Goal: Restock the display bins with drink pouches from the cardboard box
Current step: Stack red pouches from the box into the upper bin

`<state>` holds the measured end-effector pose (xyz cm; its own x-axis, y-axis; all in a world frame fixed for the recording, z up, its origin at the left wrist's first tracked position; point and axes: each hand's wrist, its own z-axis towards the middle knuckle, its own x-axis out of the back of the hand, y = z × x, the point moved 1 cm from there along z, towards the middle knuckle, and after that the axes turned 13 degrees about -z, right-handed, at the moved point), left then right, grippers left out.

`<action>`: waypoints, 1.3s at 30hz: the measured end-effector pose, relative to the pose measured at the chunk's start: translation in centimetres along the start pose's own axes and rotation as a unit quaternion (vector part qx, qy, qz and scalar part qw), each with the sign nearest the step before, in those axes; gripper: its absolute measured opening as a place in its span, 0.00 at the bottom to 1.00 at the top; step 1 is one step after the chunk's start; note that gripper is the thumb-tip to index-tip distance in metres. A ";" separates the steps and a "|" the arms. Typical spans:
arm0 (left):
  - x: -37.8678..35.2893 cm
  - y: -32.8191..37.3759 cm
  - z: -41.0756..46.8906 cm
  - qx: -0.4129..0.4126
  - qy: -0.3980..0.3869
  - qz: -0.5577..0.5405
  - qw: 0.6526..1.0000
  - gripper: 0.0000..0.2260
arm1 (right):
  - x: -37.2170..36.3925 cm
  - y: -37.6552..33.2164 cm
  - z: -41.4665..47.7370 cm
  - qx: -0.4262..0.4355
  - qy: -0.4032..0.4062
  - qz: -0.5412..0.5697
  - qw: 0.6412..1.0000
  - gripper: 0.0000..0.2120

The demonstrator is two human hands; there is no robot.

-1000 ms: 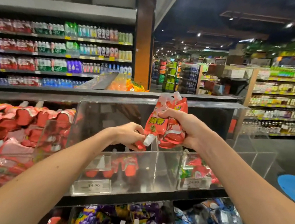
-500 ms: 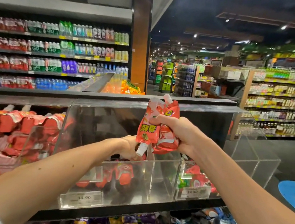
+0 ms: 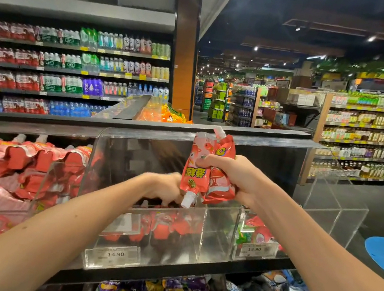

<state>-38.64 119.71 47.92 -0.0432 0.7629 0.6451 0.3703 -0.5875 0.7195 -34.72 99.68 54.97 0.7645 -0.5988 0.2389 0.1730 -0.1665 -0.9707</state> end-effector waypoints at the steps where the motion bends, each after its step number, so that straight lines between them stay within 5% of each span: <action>1: 0.7 0.8 -1.0 -0.026 0.039 -0.086 0.995 0.17 | 0.0 -0.1 0.0 0.004 0.003 0.001 1.000 0.20; 4: 3.2 3.1 -5.0 -0.090 0.113 -0.276 0.950 0.09 | -0.4 -0.6 0.2 0.025 0.008 0.000 1.000 0.21; 9: 4.5 4.8 -11.2 -0.147 0.104 -0.386 0.905 0.20 | -2.1 -1.7 0.7 0.063 -0.009 -0.001 0.998 0.20; 17: 5.2 2.7 -15.2 -0.163 0.176 -0.317 0.918 0.25 | -5.7 -2.0 1.6 0.090 -0.048 -0.082 0.991 0.18; 21: 5.7 2.5 -16.0 -0.165 0.208 -0.155 0.951 0.32 | -6.3 -2.3 2.3 0.098 -0.073 -0.172 0.978 0.18; 27: 6.4 1.7 -15.4 -0.108 0.182 -0.180 0.961 0.19 | -6.3 -2.8 3.4 0.121 -0.060 -0.252 0.958 0.17; 33: 7.3 0.3 -13.9 -0.065 0.316 -0.138 0.936 0.16 | -5.2 -2.7 3.7 0.151 0.027 -0.185 0.971 0.15; 39: 4.1 -1.4 -10.3 0.018 0.148 0.049 0.988 0.03 | -6.2 -2.1 4.5 0.141 0.020 -0.195 0.970 0.16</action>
<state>-48.88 120.87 52.19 -0.2733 0.5874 0.7618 0.4181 -0.6407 0.6440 -37.04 107.25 55.46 0.5830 -0.5648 0.5841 0.6115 -0.1684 -0.7731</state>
